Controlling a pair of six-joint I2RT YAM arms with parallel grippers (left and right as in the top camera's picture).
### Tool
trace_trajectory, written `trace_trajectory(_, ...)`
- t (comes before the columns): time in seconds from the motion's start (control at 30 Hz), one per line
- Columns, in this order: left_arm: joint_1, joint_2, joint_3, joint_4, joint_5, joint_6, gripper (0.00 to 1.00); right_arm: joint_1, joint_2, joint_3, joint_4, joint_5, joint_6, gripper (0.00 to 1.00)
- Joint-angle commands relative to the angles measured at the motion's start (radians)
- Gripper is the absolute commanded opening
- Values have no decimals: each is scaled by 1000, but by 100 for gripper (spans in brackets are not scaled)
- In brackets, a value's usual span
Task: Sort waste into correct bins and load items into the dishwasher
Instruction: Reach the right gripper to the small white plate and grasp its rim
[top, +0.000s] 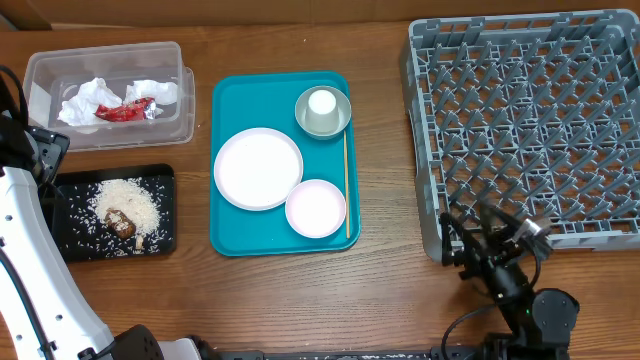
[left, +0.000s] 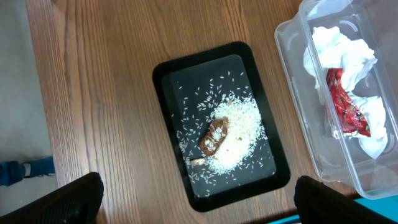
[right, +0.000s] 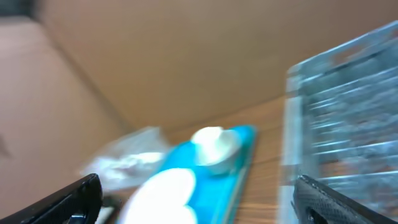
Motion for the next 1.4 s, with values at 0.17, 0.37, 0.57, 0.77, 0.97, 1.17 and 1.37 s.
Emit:
trace_trajectory(0.17,-2,-7,-5,-2,5,-21,100,-1,-9,-7,470,-100,548,100)
trace_trajectory(0.37,-2,-7,-5,-2,5,-21,100,-1,9,127,399,-26,533,99)
trace_trajectory(0.57,-2,-7,-5,-2,5,-21,100,-1,161,394,89,-98,308,100)
trace_trajectory(0.77,-2,-7,-5,-2,5,-21,100,-1,463,705,-174,-179,127,100)
trace_trajectory(0.97,-2,-7,-5,-2,5,-21,100,31,787,981,-303,-330,2,99)
trace_trajectory(1.17,-2,-7,-5,-2,5,-21,100,312,1052,1238,-692,-116,-251,99)
trace_trajectory(1.37,-2,-7,-5,-2,5,-21,100,738,1236,1313,-862,555,-239,100)
